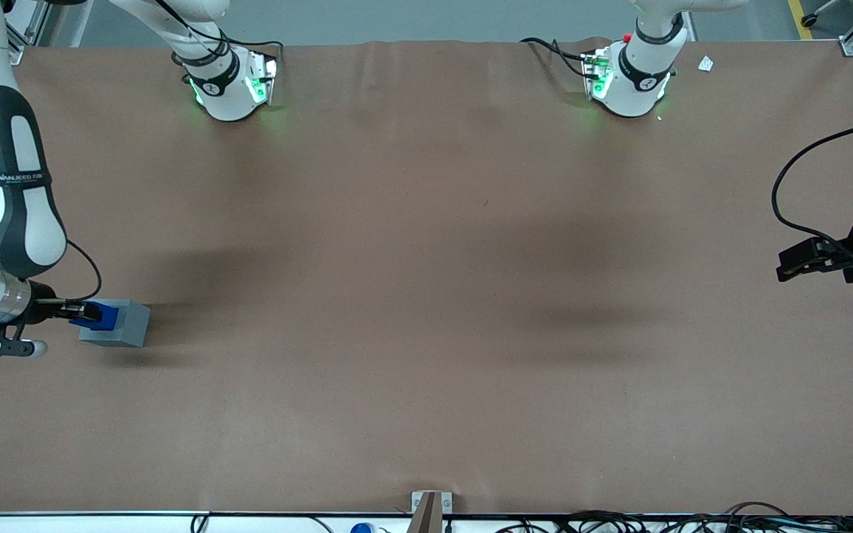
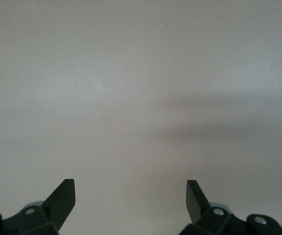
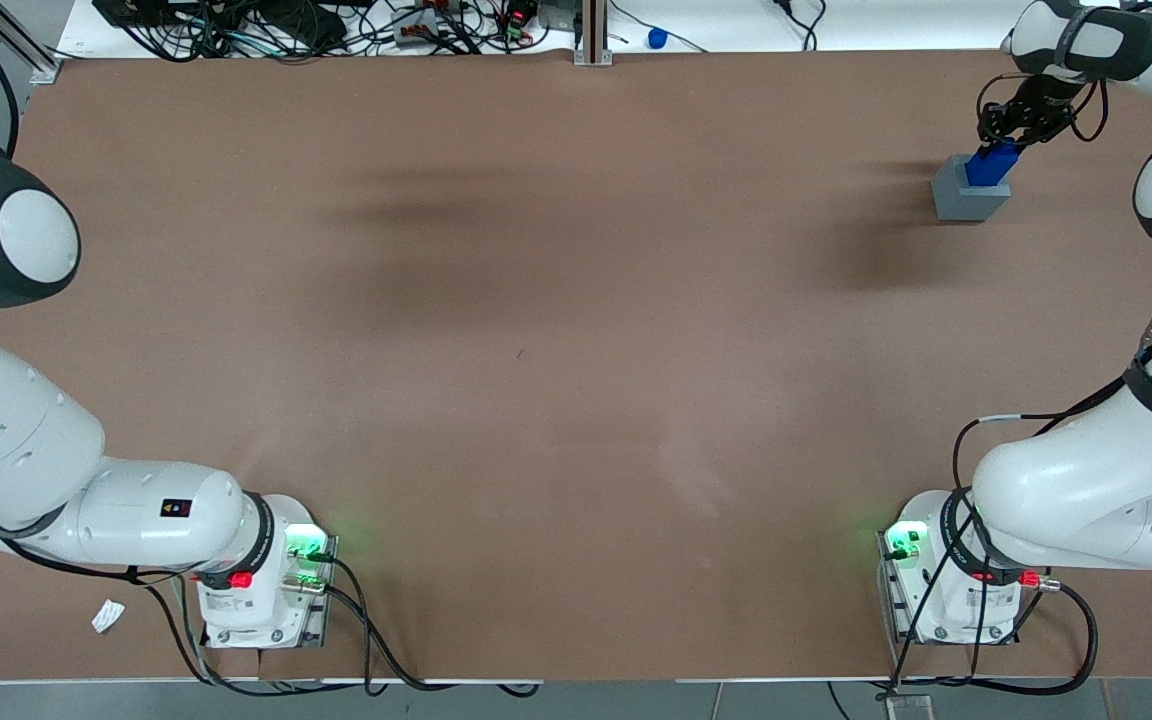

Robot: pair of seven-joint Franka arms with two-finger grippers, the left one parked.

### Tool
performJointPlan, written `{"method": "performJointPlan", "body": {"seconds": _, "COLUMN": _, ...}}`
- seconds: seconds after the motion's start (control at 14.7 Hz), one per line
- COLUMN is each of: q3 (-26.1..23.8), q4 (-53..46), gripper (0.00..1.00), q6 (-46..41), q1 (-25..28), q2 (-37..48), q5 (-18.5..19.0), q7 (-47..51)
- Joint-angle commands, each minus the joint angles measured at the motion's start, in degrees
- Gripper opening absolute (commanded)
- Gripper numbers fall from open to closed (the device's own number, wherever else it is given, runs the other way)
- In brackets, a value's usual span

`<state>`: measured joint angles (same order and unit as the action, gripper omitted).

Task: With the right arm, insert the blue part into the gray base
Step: 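Lower the blue block into the socket and open the right gripper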

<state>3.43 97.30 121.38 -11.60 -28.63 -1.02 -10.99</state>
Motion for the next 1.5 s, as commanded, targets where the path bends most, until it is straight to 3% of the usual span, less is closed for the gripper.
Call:
{"method": "performJointPlan", "body": {"seconds": 0.0, "q3": -0.8, "q4": -0.3, "gripper": 0.03, "q6": 0.0, "q1": -0.8, "q2": -0.3, "q5": 0.3, "q7": -0.7}}
{"method": "performJointPlan", "body": {"seconds": 0.2, "q3": -0.8, "q4": -0.4, "gripper": 0.05, "q6": 0.1, "q1": -0.8, "q2": -0.7, "q5": 0.3, "q7": -0.7}}
{"method": "performJointPlan", "body": {"seconds": 0.34, "q3": -0.8, "q4": -0.4, "gripper": 0.24, "q6": 0.1, "q1": -0.7, "q2": -0.8, "q5": 0.3, "q7": -0.7}}
{"method": "performJointPlan", "body": {"seconds": 0.41, "q3": -0.7, "q4": -0.4, "gripper": 0.50, "q6": 0.0, "q1": -0.6, "q2": -0.8, "q5": 0.4, "q7": -0.7}}
{"method": "performJointPlan", "body": {"seconds": 0.48, "q3": -0.8, "q4": -0.6, "gripper": 0.91, "q6": -0.1, "q1": -0.5, "q2": -0.8, "q5": 0.4, "q7": -0.7}}
{"method": "performJointPlan", "body": {"seconds": 0.54, "q3": -0.8, "q4": -0.8, "gripper": 1.00, "q6": -0.4, "q1": -0.5, "q2": -0.7, "q5": 0.4, "q7": -0.7}}
{"method": "performJointPlan", "body": {"seconds": 0.82, "q3": -1.1, "q4": -1.1, "gripper": 1.00, "q6": -1.4, "q1": -0.1, "q2": 0.2, "q5": 0.4, "q7": -0.6}}
{"method": "performJointPlan", "body": {"seconds": 1.43, "q3": -1.2, "q4": -10.8, "gripper": 1.00, "q6": -23.7, "q1": 3.1, "q2": 13.5, "q5": -0.2, "q7": 0.2}}
